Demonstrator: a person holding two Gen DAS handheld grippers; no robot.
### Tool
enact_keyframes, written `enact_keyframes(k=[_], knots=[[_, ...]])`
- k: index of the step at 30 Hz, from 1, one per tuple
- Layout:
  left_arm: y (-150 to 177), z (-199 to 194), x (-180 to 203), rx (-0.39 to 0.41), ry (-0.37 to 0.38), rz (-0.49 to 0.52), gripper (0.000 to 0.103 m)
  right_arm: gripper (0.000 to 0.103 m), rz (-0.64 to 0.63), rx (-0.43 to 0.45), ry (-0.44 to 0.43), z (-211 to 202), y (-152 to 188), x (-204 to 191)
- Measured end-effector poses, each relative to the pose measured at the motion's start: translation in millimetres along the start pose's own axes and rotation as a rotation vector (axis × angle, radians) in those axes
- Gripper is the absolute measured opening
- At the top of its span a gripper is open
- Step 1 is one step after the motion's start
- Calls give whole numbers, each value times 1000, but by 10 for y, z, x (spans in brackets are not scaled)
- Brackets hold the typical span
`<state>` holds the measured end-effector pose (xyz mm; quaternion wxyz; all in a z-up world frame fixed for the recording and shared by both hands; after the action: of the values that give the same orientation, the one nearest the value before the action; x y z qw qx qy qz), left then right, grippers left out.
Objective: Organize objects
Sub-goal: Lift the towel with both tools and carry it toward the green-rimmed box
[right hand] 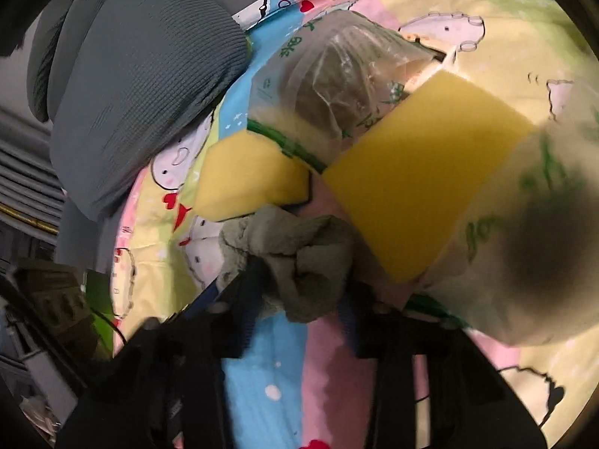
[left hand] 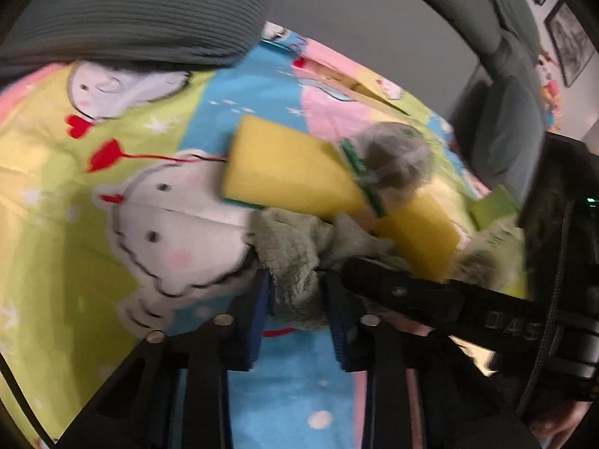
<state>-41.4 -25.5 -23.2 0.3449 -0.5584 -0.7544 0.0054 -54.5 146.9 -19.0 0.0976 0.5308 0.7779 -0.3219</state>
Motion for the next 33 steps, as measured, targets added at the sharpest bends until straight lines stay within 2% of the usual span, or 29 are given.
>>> enact_keyframes(k=[1,2,6,9,20,27,33], knots=[[6,-9,25,8,-11,10,25,16,5,1,-32,-9,7,-19],[12,-24,50,20,-25,26,25,14,2,1,-46,-27,8,-41],[16,-172,208,66,-20,69,24,13,-32,51,-61,-229,10,-99],[28,-380,400,121,7,140,24,13,-70,124,-69,-539,15,-186],[215,-1304,1351,388,202,314,24,13,-178,441,1,-1930,167,-392],[468,-1366,1996,415,297,421,24,14,-175,571,73,-2592,280,-110],[674,-1120,2513,363,355,487,24,15,-85,630,122,-2950,350,432]])
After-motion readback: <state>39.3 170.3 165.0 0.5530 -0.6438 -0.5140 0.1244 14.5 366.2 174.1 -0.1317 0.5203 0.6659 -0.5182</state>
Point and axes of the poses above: each gripper's, at about its wrist camera, not at the fingertips, and z roughly the way its jaws point, x to its right, y to its underside, the point moved 5 cm from there along z, roughly the way its jaws point, and after that the axes turned 10 degrees about -z, right-handed, at the moved point
